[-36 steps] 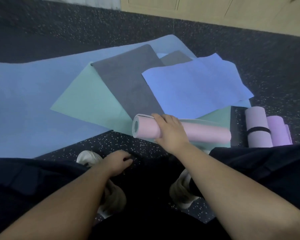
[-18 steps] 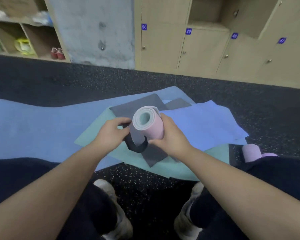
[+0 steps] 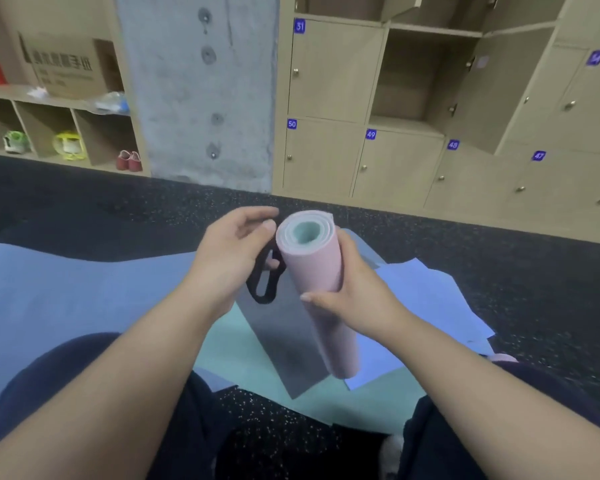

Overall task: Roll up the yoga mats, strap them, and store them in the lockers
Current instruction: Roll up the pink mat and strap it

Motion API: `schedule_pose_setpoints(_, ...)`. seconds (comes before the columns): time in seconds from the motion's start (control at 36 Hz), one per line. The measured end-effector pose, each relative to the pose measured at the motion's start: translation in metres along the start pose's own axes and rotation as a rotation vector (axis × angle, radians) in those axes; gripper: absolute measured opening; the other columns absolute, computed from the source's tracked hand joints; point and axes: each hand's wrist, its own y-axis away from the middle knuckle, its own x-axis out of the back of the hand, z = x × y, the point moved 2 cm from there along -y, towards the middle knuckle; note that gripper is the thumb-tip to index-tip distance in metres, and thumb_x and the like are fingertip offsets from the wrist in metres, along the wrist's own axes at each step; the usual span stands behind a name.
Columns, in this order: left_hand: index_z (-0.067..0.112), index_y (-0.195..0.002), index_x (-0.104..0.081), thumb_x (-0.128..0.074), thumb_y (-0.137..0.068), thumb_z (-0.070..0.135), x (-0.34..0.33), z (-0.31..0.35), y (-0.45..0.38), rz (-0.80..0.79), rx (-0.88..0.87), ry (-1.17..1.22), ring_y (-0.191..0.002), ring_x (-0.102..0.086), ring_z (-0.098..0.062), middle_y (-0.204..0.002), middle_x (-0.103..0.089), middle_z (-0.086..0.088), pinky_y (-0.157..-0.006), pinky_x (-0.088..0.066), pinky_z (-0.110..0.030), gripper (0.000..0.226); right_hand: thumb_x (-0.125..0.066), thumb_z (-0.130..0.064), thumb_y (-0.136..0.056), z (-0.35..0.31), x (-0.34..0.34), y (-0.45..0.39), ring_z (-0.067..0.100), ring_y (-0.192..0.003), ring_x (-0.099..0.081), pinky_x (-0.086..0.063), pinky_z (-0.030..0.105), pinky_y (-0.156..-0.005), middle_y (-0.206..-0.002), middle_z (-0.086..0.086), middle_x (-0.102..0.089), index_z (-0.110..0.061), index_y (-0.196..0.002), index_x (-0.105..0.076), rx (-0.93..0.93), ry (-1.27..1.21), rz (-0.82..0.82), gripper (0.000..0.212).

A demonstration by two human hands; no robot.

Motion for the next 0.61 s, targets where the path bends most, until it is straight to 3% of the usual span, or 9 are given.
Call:
schedule_pose_setpoints(0.08, 0.019, -0.104, -0.064, -0.045, -0.100, 0.006, 0.003, 0.006, -0.001, -0.031, 0.018, 0.062, -0.071, -0.065, -0.015, -0.090, -0.071, -0.006, -0.055, -0.054, -0.025, 0.023, -0.082, -0.024, -0.075, 0.002, 0.000, -0.004, -0.008, -0.113, -0.045, -0.037, 0.010, -0.083, -0.125, -0.039, -0.042, -0.042, -0.141, -0.024, -0.034, -0.062, 0.044, 0.090)
schedule_pose_setpoints(0.25, 0.021, -0.112, -0.063, -0.040, -0.096, -0.012, 0.007, 0.000, -0.001, -0.225, 0.050, 0.138, -0.082, -0.070, -0.025, -0.115, -0.069, 0.002, -0.054, -0.054, -0.027, 0.043, -0.083, -0.032, -0.072, 0.015, -0.006, -0.002, 0.004, -0.124, -0.046, -0.042, 0.030, -0.096, -0.140, -0.025, -0.042, -0.044, -0.146, -0.020, -0.072, 0.052, -0.020, 0.097)
schedule_pose_setpoints(0.39, 0.041, -0.115, -0.057, -0.057, -0.088, -0.010, 0.006, -0.009, -0.006, -0.246, -0.111, -0.164, -0.081, -0.062, -0.008, -0.124, -0.061, 0.015, -0.070, -0.052, -0.021, 0.058, -0.082, -0.038, -0.069, 0.019, -0.011, -0.005, 0.007, -0.128, -0.045, -0.043, 0.040, -0.103, -0.143, -0.018, -0.042, -0.051, -0.146, -0.015, -0.055, 0.104, -0.037, 0.103)
schedule_pose_setpoints(0.5, 0.049, -0.119, -0.048, -0.067, -0.085, -0.002, 0.004, -0.013, -0.008, -0.286, -0.167, -0.271, -0.101, -0.057, 0.006, -0.128, -0.055, 0.016, -0.086, -0.050, -0.020, 0.064, -0.081, -0.037, -0.069, 0.022, -0.012, -0.006, 0.009, -0.128, -0.044, -0.043, 0.041, -0.103, -0.142, -0.015, -0.042, -0.049, -0.148, -0.014, -0.053, 0.108, -0.042, 0.104)
schedule_pose_setpoints(0.61, 0.048, -0.122, -0.043, -0.066, -0.084, -0.006, 0.000, -0.014, -0.006, -0.367, -0.169, -0.258, -0.112, -0.052, 0.013, -0.128, -0.051, 0.020, -0.082, -0.047, -0.010, 0.069, -0.081, -0.037, -0.070, 0.025, -0.012, -0.005, 0.009, -0.128, -0.045, -0.043, 0.041, -0.102, -0.142, -0.014, -0.043, -0.049, -0.148, -0.013, -0.058, 0.111, -0.052, 0.104)
